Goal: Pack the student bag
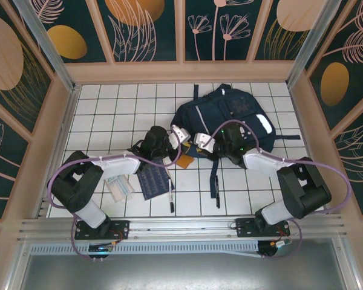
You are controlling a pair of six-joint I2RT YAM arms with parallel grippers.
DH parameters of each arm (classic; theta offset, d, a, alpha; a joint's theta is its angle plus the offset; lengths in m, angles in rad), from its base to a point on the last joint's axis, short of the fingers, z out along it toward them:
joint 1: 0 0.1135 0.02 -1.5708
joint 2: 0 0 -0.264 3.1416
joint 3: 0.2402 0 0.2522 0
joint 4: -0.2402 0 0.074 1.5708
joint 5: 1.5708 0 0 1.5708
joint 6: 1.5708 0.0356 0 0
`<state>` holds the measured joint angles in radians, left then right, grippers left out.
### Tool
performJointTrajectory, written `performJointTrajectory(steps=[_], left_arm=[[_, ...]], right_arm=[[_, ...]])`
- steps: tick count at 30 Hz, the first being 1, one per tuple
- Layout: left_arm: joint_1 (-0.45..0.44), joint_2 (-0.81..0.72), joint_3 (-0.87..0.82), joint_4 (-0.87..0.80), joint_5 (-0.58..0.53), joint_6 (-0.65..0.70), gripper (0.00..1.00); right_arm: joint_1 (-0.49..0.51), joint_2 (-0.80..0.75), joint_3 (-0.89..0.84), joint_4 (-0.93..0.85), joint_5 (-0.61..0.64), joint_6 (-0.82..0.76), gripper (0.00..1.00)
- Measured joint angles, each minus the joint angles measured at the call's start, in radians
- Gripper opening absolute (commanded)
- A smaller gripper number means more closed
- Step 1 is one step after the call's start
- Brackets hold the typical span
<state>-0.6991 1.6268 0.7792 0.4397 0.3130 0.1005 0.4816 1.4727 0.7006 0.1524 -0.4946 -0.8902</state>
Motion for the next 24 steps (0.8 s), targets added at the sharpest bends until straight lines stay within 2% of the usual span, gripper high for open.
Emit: performJointTrajectory(steps=[4,8,10,12,13,16,17,21,24], left_arm=[[0.051,-0.010,0.000,-0.012,-0.007,-0.001,0.00],[0.151,-0.020,0.000,-0.021,-0.029,-0.003,0.00],[0.172,-0.022,0.003,-0.021,-0.026,-0.002,0.00],[0.177,-0.022,0.005,-0.025,-0.015,-0.004,0.00],[0.176,-0.022,0.005,-0.031,-0.014,-0.005,0.00],[0.148,-0.022,0.011,-0.071,-0.035,0.001,0.00],[0.126,-0.022,0.018,-0.087,-0.039,0.003,0.00],[0.061,-0.022,0.035,-0.088,0.003,-0.028,0.00],[0.042,-0.023,0.035,-0.085,0.037,-0.060,0.00]], right_arm=[[-0.018,-0.031,0.021,-0.080,0.006,-0.056,0.00],[-0.071,-0.131,0.018,-0.182,-0.008,-0.142,0.00],[-0.082,-0.177,0.004,-0.203,-0.015,-0.179,0.11],[-0.083,-0.200,-0.013,-0.222,-0.016,-0.186,0.30],[-0.083,-0.203,-0.019,-0.227,-0.014,-0.177,0.34],[-0.083,-0.206,-0.041,-0.197,-0.031,-0.090,0.58],[-0.074,-0.214,-0.055,-0.158,-0.039,-0.037,0.62],[-0.004,-0.226,-0.067,-0.023,-0.056,0.090,0.64],[0.040,-0.171,-0.030,0.033,-0.053,0.136,0.64]])
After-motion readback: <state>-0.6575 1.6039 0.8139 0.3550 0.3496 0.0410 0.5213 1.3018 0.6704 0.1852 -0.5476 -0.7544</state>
